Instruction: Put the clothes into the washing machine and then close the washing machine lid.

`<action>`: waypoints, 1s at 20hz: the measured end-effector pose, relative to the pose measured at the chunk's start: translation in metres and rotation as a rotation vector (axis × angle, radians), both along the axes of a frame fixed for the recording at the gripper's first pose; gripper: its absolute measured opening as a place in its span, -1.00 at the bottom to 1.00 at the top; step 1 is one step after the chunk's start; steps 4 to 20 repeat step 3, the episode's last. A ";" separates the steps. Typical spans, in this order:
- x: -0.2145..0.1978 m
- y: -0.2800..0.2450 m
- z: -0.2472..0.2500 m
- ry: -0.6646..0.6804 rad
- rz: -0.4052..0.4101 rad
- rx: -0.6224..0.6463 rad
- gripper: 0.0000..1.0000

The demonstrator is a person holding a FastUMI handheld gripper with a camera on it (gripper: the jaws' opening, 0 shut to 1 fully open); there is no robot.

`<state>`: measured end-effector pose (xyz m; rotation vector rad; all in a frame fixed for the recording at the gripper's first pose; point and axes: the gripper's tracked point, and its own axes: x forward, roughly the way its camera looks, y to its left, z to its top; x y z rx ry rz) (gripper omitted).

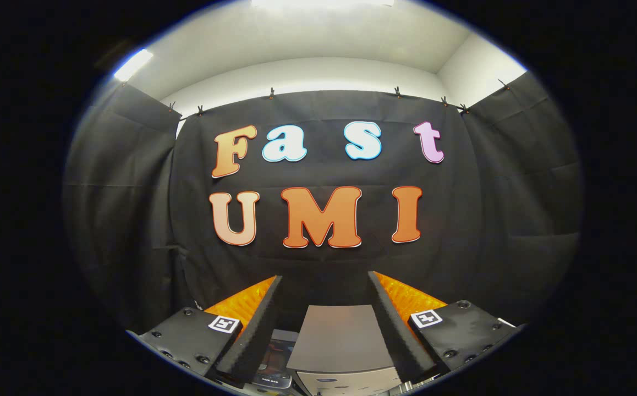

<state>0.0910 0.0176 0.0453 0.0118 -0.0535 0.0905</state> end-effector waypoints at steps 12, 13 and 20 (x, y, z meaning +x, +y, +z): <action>0.001 -0.004 -0.001 0.004 -0.008 0.003 0.95; 0.001 -0.004 -0.001 0.004 -0.008 0.003 0.95; 0.001 -0.004 -0.001 0.004 -0.008 0.003 0.95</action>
